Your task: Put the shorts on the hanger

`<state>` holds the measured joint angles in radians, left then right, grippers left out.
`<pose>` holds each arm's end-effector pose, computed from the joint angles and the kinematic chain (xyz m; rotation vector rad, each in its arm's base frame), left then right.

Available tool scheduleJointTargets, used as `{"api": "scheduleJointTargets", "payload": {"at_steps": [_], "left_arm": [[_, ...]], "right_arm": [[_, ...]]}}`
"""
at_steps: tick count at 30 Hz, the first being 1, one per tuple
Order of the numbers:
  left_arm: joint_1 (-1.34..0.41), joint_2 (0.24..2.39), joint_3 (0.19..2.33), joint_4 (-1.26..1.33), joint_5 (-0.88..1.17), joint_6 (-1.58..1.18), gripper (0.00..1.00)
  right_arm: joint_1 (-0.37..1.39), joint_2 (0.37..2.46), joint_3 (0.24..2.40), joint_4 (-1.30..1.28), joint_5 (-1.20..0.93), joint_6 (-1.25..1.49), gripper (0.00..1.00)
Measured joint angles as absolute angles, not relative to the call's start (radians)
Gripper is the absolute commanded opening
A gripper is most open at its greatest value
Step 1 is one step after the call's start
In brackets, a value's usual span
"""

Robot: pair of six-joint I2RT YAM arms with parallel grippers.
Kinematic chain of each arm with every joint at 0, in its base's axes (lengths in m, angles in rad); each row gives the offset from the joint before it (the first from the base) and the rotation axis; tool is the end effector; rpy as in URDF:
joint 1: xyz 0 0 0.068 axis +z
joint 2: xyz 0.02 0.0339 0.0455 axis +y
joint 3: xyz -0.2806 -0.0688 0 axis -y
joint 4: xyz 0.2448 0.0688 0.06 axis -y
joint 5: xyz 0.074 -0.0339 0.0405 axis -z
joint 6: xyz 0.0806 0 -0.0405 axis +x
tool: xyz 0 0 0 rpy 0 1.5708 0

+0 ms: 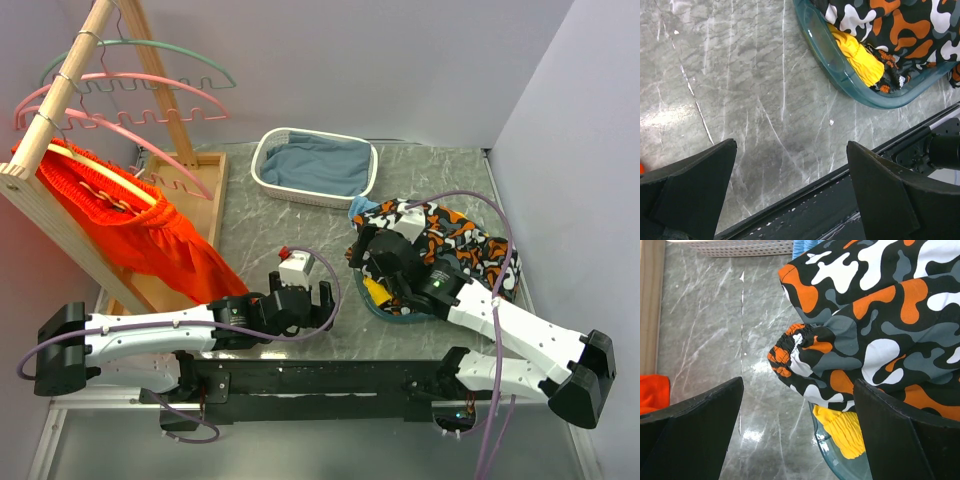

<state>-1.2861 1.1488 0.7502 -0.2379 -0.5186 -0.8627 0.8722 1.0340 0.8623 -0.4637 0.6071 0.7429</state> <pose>0.1141 -0.2477 0.2442 0.1725 2.1871 -0.6897 0.1901 0.1548 0.2887 0.1930 2.0857 0.3071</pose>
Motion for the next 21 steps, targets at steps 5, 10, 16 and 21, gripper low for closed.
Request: {"api": "scheduleJointTargets", "payload": {"at_steps": [5, 10, 16, 21], "left_arm": [[-1.286, 1.149, 0.750, -0.238, -0.521, -0.878, 0.96], [-1.286, 1.149, 0.750, -0.258, -0.525, -0.893, 0.96], [-1.286, 1.150, 0.750, -0.274, -0.544, -0.909, 0.97], [-1.284, 1.185, 0.787, -0.331, -0.568, -0.930, 0.96]], "right_arm": [[0.872, 1.034, 0.862, -0.464, 0.608, 0.743, 0.98], [0.871, 1.048, 0.865, -0.464, 0.609, 0.742, 0.98], [0.846, 1.101, 0.890, -0.467, 0.609, 0.726, 0.98], [0.802, 1.210, 0.984, -0.465, 0.613, 0.699, 0.98]]}}
